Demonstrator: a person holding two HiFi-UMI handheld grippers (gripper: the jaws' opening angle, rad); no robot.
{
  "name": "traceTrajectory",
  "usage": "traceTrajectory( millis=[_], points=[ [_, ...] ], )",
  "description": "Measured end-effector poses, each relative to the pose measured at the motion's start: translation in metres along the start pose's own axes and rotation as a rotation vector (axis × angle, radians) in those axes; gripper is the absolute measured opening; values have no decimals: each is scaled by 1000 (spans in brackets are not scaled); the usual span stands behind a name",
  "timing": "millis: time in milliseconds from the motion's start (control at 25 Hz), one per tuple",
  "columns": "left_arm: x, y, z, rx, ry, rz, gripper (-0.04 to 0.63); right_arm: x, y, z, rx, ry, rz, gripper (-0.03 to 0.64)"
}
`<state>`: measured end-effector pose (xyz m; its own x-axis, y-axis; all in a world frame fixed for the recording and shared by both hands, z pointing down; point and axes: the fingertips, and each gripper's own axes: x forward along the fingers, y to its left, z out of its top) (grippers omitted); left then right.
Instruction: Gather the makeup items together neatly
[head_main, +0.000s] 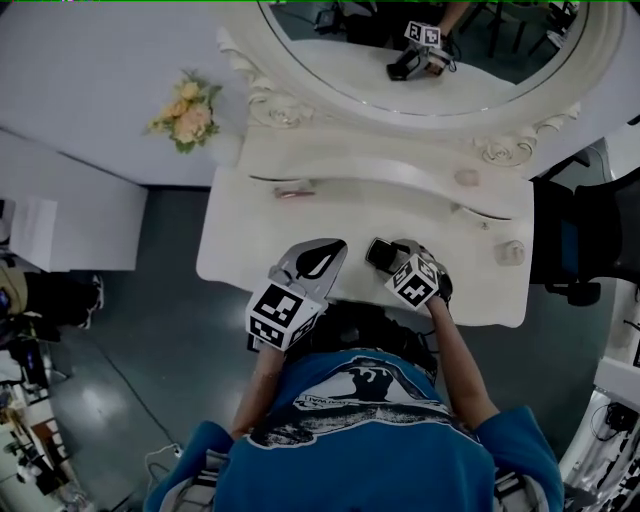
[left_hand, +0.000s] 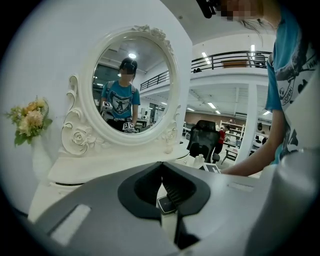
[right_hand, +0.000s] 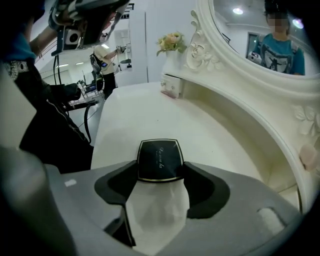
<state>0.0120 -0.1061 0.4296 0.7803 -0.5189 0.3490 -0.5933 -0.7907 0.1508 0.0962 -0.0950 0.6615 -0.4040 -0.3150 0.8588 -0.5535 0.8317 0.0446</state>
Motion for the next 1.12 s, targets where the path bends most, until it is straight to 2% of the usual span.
traceTrajectory(
  millis=[200,720,1120],
  points=[
    [-2,-1,-5,-18,4,56,15,2,-10,5,-86,-8,34,293],
    [-29,11,-16,-69,0,209,15,20,-72,41,-238,-15,76,293],
    [-37,19,-20,-84,0,242,15,30,-75,44,-200,-32,135,296]
  ],
)
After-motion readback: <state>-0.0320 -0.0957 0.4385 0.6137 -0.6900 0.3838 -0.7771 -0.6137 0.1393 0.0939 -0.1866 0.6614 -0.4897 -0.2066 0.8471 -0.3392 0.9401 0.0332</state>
